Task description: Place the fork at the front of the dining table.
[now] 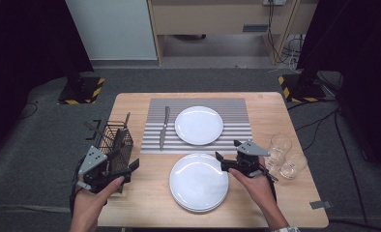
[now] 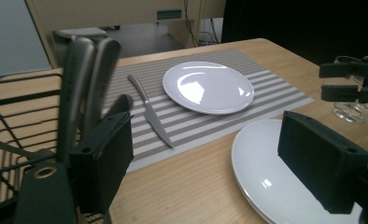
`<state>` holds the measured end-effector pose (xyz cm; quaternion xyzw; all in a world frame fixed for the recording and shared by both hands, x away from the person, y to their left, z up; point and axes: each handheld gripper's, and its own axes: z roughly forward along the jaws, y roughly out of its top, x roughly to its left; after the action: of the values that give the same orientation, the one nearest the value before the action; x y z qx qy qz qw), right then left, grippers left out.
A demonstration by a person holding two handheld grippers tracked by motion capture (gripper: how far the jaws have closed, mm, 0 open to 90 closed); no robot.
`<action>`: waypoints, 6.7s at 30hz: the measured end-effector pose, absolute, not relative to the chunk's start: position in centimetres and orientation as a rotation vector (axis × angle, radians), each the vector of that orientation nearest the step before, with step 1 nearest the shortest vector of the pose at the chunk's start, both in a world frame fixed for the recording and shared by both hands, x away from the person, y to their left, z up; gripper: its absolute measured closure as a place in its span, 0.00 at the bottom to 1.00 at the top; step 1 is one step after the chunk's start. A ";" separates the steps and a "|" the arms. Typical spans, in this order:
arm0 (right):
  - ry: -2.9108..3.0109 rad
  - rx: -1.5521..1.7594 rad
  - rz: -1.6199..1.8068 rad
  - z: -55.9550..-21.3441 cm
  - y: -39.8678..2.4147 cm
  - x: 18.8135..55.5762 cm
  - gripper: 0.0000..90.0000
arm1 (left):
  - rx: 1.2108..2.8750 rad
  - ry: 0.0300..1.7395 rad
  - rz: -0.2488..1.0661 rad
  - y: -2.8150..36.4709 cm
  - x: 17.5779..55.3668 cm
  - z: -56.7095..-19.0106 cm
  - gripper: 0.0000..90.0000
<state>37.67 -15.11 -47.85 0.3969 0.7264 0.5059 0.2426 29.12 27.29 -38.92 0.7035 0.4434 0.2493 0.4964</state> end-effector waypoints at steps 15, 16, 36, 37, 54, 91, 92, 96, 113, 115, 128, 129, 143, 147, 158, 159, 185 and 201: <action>1.988 1.083 1.377 -47.9 -15.1 37.7 0.16 | 1.639 1.122 0.650 30.8 30.0 -37.2 0.19; 1.989 1.081 1.376 -47.9 -15.1 37.7 0.16 | 1.640 1.126 0.651 31.0 30.1 -37.3 0.19; 1.990 1.081 1.373 -48.0 -15.2 37.7 0.16 | 1.601 1.175 0.714 33.7 31.5 -36.1 0.19; 1.990 1.081 1.373 -48.0 -15.2 37.7 0.16 | 1.601 1.177 0.720 33.8 31.5 -36.1 0.19; 1.991 1.087 1.371 -48.0 -15.2 37.8 0.16 | 1.580 1.230 0.737 36.4 31.9 -36.6 0.19; 2.001 1.097 1.360 -48.5 -15.2 37.9 0.16 | 1.512 1.310 0.672 39.9 38.7 -40.1 0.62; 2.001 1.097 1.359 -48.4 -15.3 38.0 0.16 | 1.509 1.308 0.671 40.0 38.6 -40.1 0.63; 2.002 1.100 1.360 -48.5 -15.3 38.0 0.16 | 1.513 1.305 0.671 40.0 38.6 -40.4 0.67; 2.009 1.090 1.354 -48.6 -15.2 38.0 0.16 | 1.531 1.267 0.672 40.2 39.2 -40.5 0.85; 2.009 1.093 1.354 -48.6 -15.2 38.0 0.16 | 1.530 1.261 0.666 40.2 39.3 -40.5 0.88; 2.011 1.096 1.351 -48.7 -15.2 38.0 0.16 | 1.523 1.249 0.650 40.3 39.9 -40.5 0.90; 2.010 1.097 1.352 -48.7 -15.2 38.0 0.16 | 1.520 1.249 0.646 40.3 39.9 -40.5 0.91; 2.016 1.100 1.354 -48.7 -15.1 38.1 0.16 | 1.501 1.245 0.570 40.3 40.4 -40.3 0.95; 2.018 1.096 1.350 -48.8 -15.1 38.1 0.16 | 1.500 1.233 0.544 40.0 40.5 -40.1 0.96; 2.019 1.103 1.349 -48.9 -15.1 38.2 0.16 | 1.491 1.224 0.561 39.9 40.5 -39.4 0.96; 2.019 1.102 1.349 -48.9 -15.1 38.2 0.16 | 1.490 1.221 0.563 39.9 40.5 -39.3 0.96; 2.010 1.087 1.364 -48.5 -14.7 37.8 0.16 | 1.470 1.161 0.626 39.5 38.8 -36.4 0.96; 2.002 1.083 1.378 -48.0 -14.6 37.7 0.16 | 1.471 1.136 0.642 39.4 37.8 -35.0 0.96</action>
<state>37.67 -14.64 -48.04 0.3953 0.7309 0.5028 0.2381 37.83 39.43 -35.01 0.6226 0.4809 0.2716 0.5544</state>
